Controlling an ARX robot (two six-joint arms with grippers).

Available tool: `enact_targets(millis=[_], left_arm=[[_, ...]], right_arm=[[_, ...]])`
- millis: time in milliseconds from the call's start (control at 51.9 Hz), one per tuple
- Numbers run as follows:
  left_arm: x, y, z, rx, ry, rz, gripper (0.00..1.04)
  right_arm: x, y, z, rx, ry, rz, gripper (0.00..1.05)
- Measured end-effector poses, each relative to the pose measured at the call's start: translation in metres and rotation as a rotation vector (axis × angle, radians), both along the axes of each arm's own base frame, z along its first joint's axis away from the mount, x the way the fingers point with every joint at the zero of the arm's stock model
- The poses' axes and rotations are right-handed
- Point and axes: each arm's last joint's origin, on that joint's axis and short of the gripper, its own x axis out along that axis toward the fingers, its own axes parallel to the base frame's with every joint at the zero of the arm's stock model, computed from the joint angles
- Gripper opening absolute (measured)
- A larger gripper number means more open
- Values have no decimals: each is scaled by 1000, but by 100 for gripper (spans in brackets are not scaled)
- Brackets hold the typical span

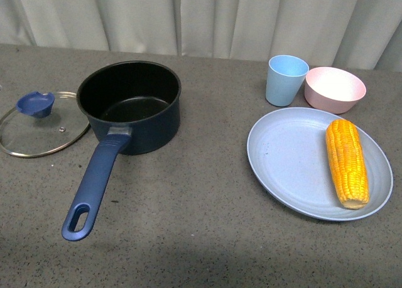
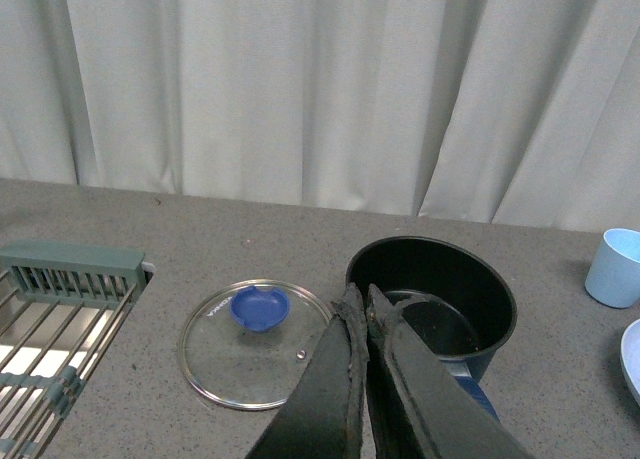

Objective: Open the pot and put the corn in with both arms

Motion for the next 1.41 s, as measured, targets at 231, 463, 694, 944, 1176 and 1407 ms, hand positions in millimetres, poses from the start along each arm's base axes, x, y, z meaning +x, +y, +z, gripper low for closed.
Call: enact_targets(millis=[231,463,694,944,1176,1407], left_arm=[[-7,0,2,0,-6,0,4],[-13,0,2,0,-8,0,4],[-19,0,2,0,-8,0,4],[-23,0,1,0,-8,0,4],[-33,0,-2,0,-1,0,4],[-33,0,-2,0,0,0,46]], right_arm=[[0,0,0,0,0,0,95],[0,0,0,0,0,0,95],[0,0,0,0,0,0,95],[0,0,0,0,0,0,95],[0,0,0,0,0,0,95],[4,-1,-3,-98,114,-93,95]])
